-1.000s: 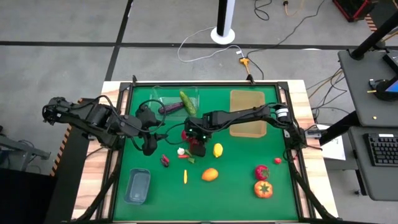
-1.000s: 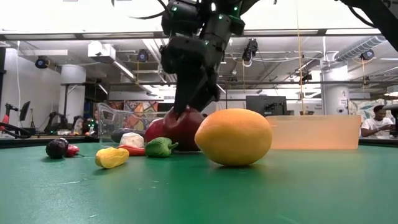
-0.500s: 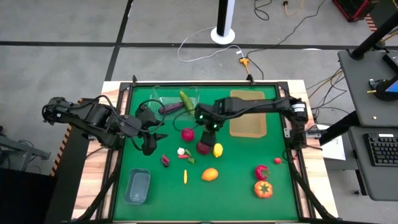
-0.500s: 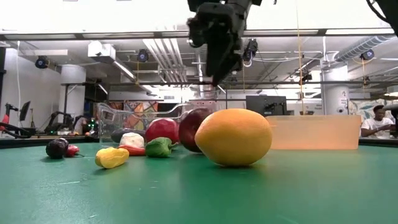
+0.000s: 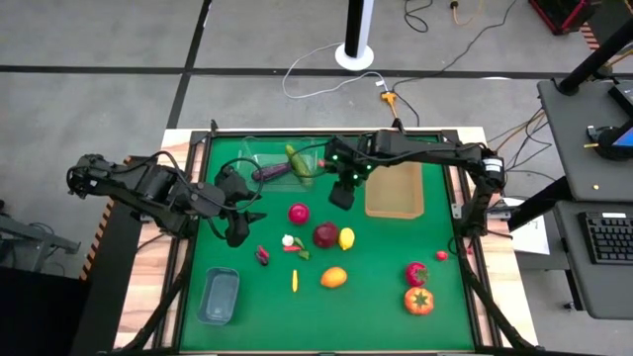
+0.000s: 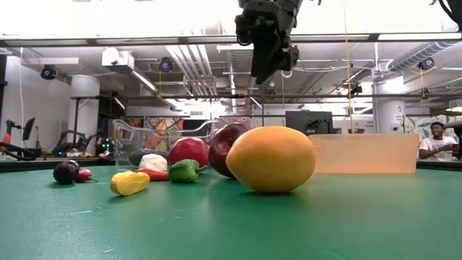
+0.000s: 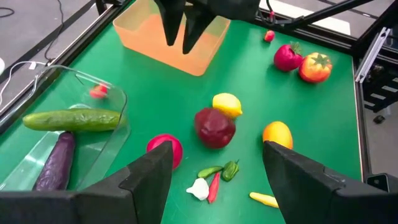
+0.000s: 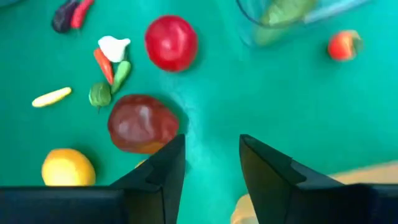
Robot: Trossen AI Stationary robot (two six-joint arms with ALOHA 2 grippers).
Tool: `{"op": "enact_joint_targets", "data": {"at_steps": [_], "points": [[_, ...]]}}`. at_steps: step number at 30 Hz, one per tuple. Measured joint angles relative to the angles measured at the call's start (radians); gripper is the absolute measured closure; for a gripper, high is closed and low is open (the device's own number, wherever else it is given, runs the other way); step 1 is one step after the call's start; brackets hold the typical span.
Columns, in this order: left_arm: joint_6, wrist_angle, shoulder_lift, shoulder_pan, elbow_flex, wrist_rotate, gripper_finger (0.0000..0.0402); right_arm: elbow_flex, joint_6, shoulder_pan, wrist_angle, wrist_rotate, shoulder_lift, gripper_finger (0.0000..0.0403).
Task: Sort produce into baskets
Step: Put the red apple into the orange bin
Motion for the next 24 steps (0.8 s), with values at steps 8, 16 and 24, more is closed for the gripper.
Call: {"op": "enact_joint_targets", "data": {"at_steps": [8, 16, 24], "points": [[0.0, -0.003, 0.0, 0.0, 0.0, 0.0, 0.0171, 0.001, -0.168, 0.062, 0.027, -0.012, 0.037, 0.0212], [0.0, -0.007, 0.0, 0.0, 0.0, 0.0, 0.0171, 0.001, -0.344, 0.15, 0.034, 0.085, 0.123, 0.0071], [0.0, -0.01, 0.0, 0.0, 0.0, 0.0, 0.0171, 0.002, -0.448, 0.208, 0.059, 0.03, 0.163, 0.0028]]}}
